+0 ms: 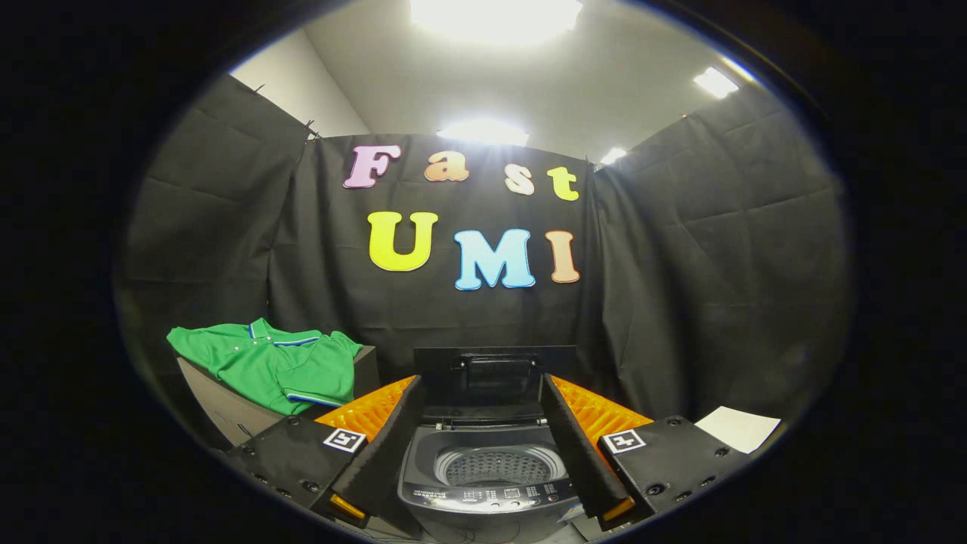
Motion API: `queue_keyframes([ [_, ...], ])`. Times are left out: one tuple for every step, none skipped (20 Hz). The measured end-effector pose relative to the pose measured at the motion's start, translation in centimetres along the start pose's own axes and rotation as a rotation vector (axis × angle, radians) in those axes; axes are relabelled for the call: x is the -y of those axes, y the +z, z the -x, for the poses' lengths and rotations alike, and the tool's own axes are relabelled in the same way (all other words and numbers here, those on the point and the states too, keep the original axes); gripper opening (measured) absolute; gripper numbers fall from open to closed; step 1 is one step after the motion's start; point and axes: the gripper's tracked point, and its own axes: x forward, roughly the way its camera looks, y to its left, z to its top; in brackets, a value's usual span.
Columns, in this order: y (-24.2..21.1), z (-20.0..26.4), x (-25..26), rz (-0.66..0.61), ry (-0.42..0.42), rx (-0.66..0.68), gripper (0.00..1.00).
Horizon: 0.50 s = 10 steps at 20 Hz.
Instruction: Put the clothes into the washing machine and then close the washing machine lid.
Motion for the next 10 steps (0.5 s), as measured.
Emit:
queue_keyframes([
  [0.1, -0.1, 0.0, 0.002, 0.002, 0.004, 0.98],
  [0.2, -0.1, -0.1, 0.002, 0.003, 0.005, 0.98],
  [0.3, -0.3, -0.2, -0.002, 0.004, 0.004, 0.98],
  [0.6, -0.3, -0.2, -0.007, 0.005, 0.006, 0.98],
  [0.9, -0.5, -0.3, -0.012, 0.006, 0.008, 0.98],
  [1.3, -0.6, -0.5, -0.017, 0.011, 0.010, 0.98],
  [1.4, -0.8, -0.8, -0.020, 0.018, 0.008, 0.98],
  [1.5, -1.0, -1.0, -0.020, 0.026, 0.004, 0.98],
  [1.8, -1.3, -1.3, -0.020, 0.034, 0.004, 0.98],
  [2.2, -1.5, -1.7, -0.020, 0.042, 0.006, 0.98],
])
